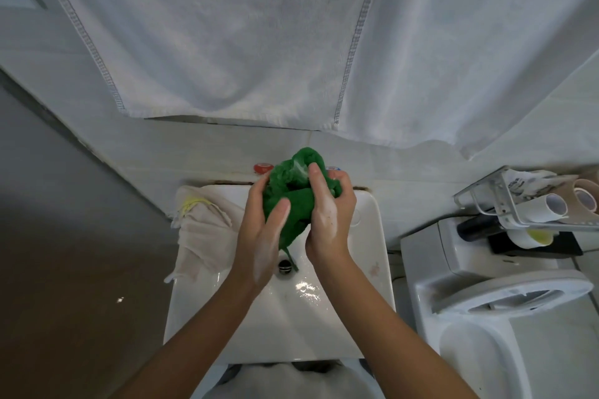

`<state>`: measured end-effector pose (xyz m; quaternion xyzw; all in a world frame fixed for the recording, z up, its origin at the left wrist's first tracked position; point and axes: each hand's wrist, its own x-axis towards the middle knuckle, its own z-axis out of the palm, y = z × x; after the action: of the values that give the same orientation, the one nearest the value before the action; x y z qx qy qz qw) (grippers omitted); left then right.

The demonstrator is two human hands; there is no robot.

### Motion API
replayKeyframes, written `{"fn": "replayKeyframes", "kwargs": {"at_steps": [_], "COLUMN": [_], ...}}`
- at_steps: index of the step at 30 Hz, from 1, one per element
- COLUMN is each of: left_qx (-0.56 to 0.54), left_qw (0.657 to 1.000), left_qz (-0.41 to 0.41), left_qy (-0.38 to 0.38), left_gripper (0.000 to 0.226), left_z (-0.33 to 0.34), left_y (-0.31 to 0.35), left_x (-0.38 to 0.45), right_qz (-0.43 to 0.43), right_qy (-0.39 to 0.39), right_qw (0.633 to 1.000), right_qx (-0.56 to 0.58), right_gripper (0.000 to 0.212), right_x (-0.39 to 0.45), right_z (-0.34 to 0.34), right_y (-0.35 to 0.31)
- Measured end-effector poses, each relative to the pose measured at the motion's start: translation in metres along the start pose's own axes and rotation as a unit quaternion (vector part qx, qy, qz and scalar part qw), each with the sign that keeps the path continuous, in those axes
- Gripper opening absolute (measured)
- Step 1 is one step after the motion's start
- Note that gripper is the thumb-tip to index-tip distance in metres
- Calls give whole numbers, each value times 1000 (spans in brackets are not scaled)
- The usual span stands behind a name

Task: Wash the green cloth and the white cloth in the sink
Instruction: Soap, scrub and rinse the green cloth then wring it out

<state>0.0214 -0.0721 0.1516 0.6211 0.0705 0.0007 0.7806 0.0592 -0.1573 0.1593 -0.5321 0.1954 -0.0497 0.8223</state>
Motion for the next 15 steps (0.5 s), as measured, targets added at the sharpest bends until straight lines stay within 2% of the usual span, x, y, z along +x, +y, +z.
{"fn": "replayKeyframes", "kwargs": {"at_steps": [4, 8, 9, 12, 15], "left_qx": [75, 114, 128, 156, 184], "left_qw": [994, 985, 982, 974, 967], "left_qz": [-8, 51, 70, 112, 94], "left_qy": [81, 117, 122, 117, 150], "left_gripper": [20, 9, 6, 21, 24], "left_z": [3, 6, 8, 22, 25], "left_y": [6, 10, 11, 8, 10], "left_x": [19, 26, 25, 16, 25], "right_qz": [-33, -55, -61, -73, -53], "right_qy": [-55, -110, -105, -42, -24], "right_qw": [991, 979, 980, 984, 988], "right_qx": [-120, -161, -160, -158, -142], "right_gripper": [19, 13, 16, 32, 42], "right_x": [-4, -3, 1, 15, 15], "right_z": [-1, 0, 1, 4, 7], "right_y": [1, -5, -7, -8, 2]}}
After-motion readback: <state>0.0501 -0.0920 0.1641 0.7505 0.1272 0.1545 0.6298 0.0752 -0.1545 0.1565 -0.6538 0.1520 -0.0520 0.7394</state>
